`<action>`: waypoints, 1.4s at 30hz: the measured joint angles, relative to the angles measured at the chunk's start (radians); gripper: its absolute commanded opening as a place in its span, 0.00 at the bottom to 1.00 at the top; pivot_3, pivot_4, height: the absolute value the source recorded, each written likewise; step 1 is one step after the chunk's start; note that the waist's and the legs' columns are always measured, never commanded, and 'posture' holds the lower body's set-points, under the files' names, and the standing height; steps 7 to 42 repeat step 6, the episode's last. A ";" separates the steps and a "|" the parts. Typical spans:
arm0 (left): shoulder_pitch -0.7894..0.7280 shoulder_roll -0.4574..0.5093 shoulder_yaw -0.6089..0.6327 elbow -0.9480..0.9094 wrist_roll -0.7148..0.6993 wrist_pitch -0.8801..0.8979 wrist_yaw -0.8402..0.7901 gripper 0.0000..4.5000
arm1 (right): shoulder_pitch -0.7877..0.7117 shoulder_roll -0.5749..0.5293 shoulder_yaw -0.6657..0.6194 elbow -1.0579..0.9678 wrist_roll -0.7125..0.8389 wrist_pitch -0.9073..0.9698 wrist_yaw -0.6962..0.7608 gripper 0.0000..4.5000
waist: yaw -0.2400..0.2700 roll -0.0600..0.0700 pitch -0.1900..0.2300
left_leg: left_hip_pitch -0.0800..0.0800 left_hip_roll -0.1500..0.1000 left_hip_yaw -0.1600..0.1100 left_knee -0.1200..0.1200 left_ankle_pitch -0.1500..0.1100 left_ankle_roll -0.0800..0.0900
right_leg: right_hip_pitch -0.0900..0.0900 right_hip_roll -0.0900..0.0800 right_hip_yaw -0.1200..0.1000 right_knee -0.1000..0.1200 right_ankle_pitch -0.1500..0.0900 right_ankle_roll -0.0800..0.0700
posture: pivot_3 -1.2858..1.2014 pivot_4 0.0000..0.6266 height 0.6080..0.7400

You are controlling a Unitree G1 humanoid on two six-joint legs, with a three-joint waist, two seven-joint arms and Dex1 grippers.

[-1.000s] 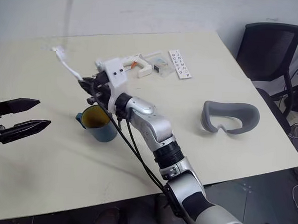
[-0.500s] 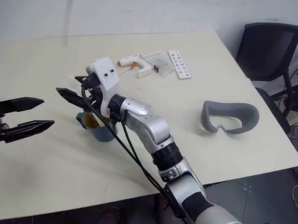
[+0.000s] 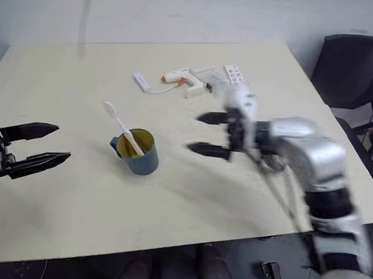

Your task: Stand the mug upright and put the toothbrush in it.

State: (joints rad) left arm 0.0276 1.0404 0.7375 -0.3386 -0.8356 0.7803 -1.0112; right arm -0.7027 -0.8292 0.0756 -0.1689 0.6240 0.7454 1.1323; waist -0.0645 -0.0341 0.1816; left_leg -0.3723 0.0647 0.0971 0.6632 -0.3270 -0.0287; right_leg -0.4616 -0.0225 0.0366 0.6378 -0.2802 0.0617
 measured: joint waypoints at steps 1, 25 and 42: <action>-0.003 0.000 -0.012 -0.001 0.003 -0.010 -0.012 1.00 | 0.027 -0.051 -0.007 -0.002 0.009 0.004 0.053 0.99 | -0.003 0.000 0.000 | 0.001 0.000 0.001 0.000 0.000 0.000 | 0.000 0.001 0.002 0.001 0.000 0.000 | 0.52 0.24 1.00; -0.025 0.007 -0.044 0.005 0.019 -0.048 -0.052 1.00 | 0.020 -0.071 -0.044 -0.006 0.032 0.017 0.094 0.99 | -0.022 0.000 0.000 | 0.005 0.001 -0.001 0.000 0.001 -0.002 | 0.000 0.012 0.015 0.007 0.000 -0.001 | 0.52 0.24 1.00; -0.025 0.007 -0.044 0.005 0.019 -0.048 -0.052 1.00 | 0.020 -0.071 -0.044 -0.006 0.032 0.017 0.094 0.99 | -0.022 0.000 0.000 | 0.005 0.001 -0.001 0.000 0.001 -0.002 | 0.000 0.012 0.015 0.007 0.000 -0.001 | 0.52 0.24 1.00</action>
